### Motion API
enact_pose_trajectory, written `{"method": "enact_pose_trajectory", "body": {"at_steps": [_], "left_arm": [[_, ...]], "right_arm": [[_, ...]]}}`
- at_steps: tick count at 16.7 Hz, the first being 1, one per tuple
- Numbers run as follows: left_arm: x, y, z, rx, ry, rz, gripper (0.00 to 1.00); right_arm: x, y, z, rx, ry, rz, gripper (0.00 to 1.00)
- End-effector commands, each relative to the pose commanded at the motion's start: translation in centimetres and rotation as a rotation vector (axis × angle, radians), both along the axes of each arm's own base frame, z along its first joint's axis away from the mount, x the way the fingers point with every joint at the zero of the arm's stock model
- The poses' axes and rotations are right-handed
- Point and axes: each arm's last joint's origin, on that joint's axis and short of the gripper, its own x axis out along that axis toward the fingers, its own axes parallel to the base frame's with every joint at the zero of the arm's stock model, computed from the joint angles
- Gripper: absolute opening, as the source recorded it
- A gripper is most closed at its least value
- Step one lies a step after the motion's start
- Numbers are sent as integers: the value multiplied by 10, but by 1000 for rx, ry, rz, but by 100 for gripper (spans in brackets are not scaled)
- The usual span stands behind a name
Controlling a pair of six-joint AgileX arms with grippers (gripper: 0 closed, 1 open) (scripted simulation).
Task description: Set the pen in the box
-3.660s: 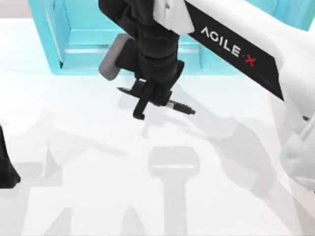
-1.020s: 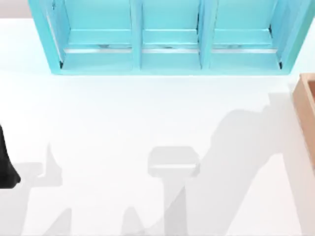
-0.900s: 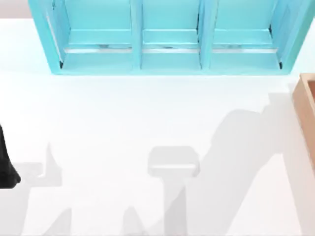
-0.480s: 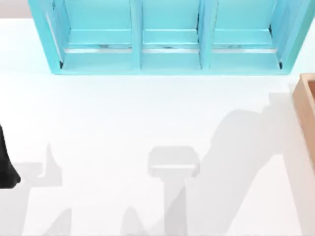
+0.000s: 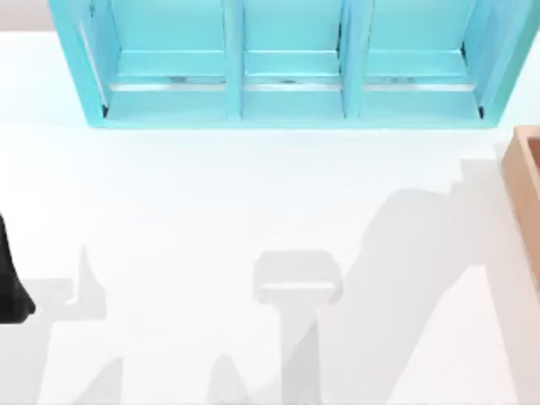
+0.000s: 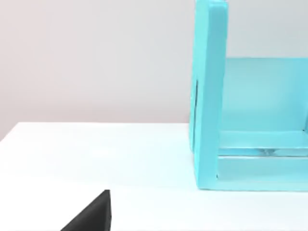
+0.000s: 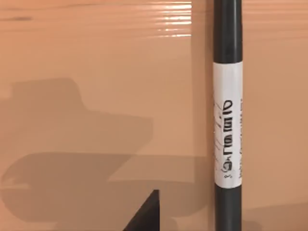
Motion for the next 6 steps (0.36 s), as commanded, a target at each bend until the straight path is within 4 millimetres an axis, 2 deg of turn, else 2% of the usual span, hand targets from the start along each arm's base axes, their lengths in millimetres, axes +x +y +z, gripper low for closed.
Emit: {"method": "enact_pose_trajectory", "body": {"at_steps": [6], "left_arm": [[0,0,0,0,0,0,100]], "right_arm": [[0,0,0,0,0,0,100]]}}
